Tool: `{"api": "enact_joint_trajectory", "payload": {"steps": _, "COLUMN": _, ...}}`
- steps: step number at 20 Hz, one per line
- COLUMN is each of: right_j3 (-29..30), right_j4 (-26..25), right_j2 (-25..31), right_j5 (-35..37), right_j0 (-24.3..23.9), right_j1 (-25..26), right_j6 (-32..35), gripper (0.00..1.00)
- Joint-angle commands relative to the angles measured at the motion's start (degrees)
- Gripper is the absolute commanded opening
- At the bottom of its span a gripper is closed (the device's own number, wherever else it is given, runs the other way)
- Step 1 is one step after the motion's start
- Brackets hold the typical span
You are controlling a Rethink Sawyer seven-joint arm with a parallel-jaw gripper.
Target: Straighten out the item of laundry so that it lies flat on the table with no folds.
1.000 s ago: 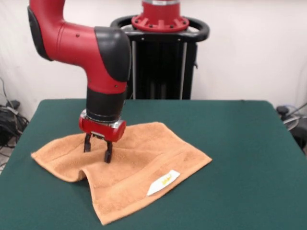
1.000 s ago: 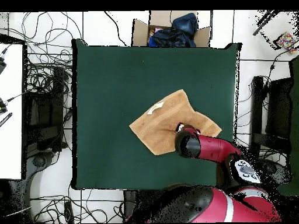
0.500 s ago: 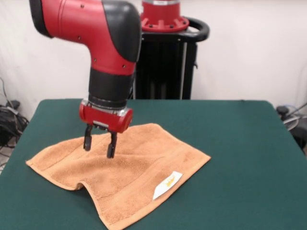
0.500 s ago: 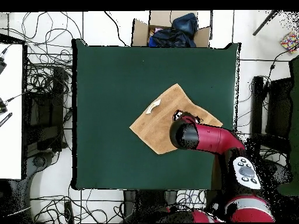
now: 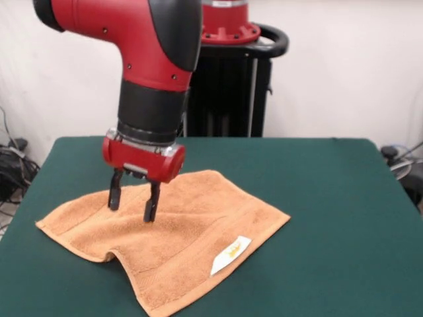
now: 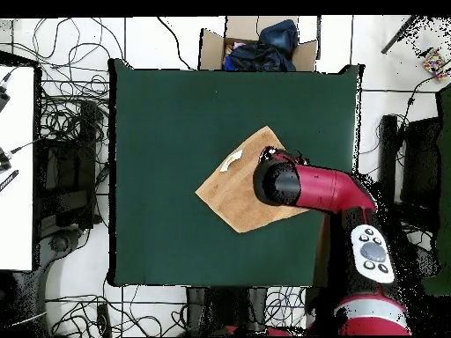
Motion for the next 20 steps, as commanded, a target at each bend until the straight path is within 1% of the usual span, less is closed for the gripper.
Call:
{"api": "enact_joint_trajectory", "payload": {"steps": 1, "right_j3": -7.4, "right_j4": 2.1, "right_j2": 4.8, "right_j5": -5.6, "right_j0": 1.8, "right_j1": 11.3, "right_j6": 7.2, "gripper": 1.00}}
{"api": "enact_joint_trajectory", "payload": {"steps": 4, "right_j3": -9.2, "right_j4": 2.0, "right_j2": 5.5, "right_j5": -5.2, "right_j0": 0.8, "right_j1": 14.7, "right_j6": 6.1, "gripper": 1.00}}
{"api": "enact_joint_trajectory", "payload": {"steps": 8, "right_j3": -10.1, "right_j4": 2.0, "right_j2": 8.8, "right_j5": -4.1, "right_j0": -1.6, "right_j1": 18.0, "right_j6": 3.5, "gripper": 1.00}}
{"api": "enact_joint_trajectory", "payload": {"steps": 11, "right_j3": -9.7, "right_j4": 2.2, "right_j2": 11.7, "right_j5": -2.4, "right_j0": -2.6, "right_j1": 18.9, "right_j6": 2.3, "gripper": 1.00}}
{"api": "enact_joint_trajectory", "payload": {"steps": 14, "right_j3": -9.2, "right_j4": 1.9, "right_j2": 13.1, "right_j5": -1.7, "right_j0": -2.9, "right_j1": 19.2, "right_j6": 2.0, "gripper": 1.00}}
{"api": "enact_joint_trajectory", "payload": {"steps": 17, "right_j3": -10.3, "right_j4": 1.2, "right_j2": 13.5, "right_j5": -1.2, "right_j0": -3.3, "right_j1": 21.1, "right_j6": 1.0, "gripper": 1.00}}
{"api": "enact_joint_trajectory", "payload": {"steps": 20, "right_j3": -14.2, "right_j4": 0.7, "right_j2": 12.7, "right_j5": 1.9, "right_j0": -3.4, "right_j1": 24.1, "right_j6": -0.9, "gripper": 1.00}}
